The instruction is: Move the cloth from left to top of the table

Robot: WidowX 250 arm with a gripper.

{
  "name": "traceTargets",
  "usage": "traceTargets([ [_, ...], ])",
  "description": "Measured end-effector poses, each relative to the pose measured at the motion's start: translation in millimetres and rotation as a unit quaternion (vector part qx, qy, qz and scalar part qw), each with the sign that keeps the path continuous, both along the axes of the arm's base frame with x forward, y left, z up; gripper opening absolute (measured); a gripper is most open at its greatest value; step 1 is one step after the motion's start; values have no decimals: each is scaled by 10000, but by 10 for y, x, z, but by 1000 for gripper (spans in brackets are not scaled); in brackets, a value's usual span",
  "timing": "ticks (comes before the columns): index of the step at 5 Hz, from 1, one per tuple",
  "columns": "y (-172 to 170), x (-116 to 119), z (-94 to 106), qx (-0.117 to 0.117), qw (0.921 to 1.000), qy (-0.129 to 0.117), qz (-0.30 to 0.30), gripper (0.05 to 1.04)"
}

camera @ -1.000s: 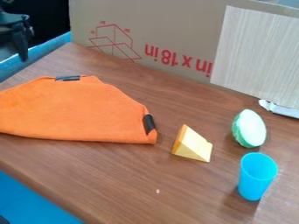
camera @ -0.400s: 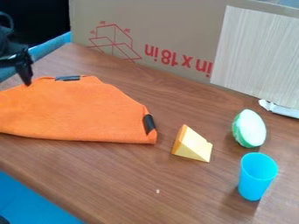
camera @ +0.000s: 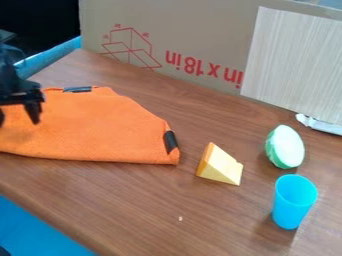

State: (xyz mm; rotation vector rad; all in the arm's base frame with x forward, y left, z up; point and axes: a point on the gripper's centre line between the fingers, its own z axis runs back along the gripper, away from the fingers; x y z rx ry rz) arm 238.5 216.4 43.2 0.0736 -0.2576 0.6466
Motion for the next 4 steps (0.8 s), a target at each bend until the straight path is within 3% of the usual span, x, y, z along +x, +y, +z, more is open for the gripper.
traceTargets([
  [2, -334, 272, -125, -152, 9995, 115, 238, 1001],
  [4, -213, 516, -280, -30, 9983, 81, 574, 1000],
])
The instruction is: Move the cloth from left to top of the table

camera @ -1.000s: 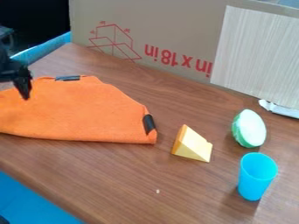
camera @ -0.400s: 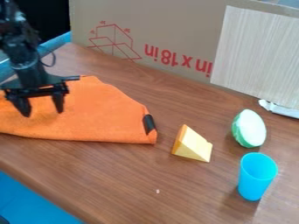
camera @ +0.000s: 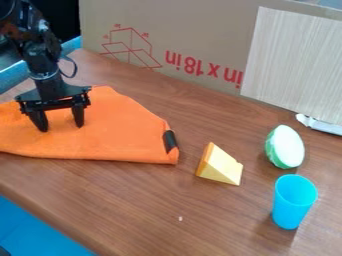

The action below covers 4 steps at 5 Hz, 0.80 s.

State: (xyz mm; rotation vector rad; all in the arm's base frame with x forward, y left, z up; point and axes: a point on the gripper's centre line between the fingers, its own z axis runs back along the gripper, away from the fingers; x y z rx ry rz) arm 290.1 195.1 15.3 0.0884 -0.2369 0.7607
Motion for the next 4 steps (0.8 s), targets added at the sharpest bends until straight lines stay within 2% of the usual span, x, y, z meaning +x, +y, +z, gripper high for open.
traceTargets([
  [2, 261, 332, -27, 260, 9989, -203, 318, 1001],
  [4, 476, 687, -51, 374, 9964, -230, 724, 1001],
])
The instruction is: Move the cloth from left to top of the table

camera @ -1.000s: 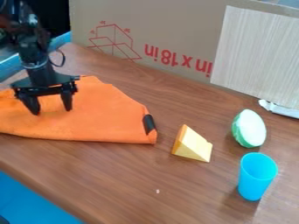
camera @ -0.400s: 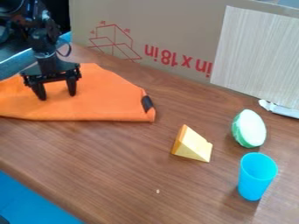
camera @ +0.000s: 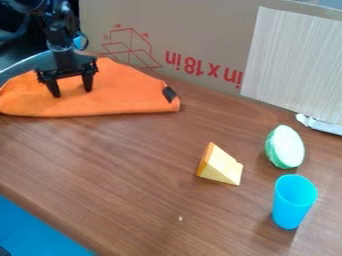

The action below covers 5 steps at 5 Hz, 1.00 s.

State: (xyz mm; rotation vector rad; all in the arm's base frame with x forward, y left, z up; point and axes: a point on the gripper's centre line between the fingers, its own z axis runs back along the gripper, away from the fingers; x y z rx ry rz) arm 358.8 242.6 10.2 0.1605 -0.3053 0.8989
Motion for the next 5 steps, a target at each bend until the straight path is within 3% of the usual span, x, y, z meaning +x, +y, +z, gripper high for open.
traceTargets([
  [1, -12, -1, 9, -73, 9999, 13, 74, 1001],
  [2, -176, -148, 75, -488, 9986, 186, -52, 999],
  [3, -188, -189, 365, -864, 9962, 25, 59, 999],
  [4, -85, -63, 791, -1104, 9931, -291, 256, 999],
  [5, 47, -19, 1276, -1190, 9914, -413, 353, 999],
])
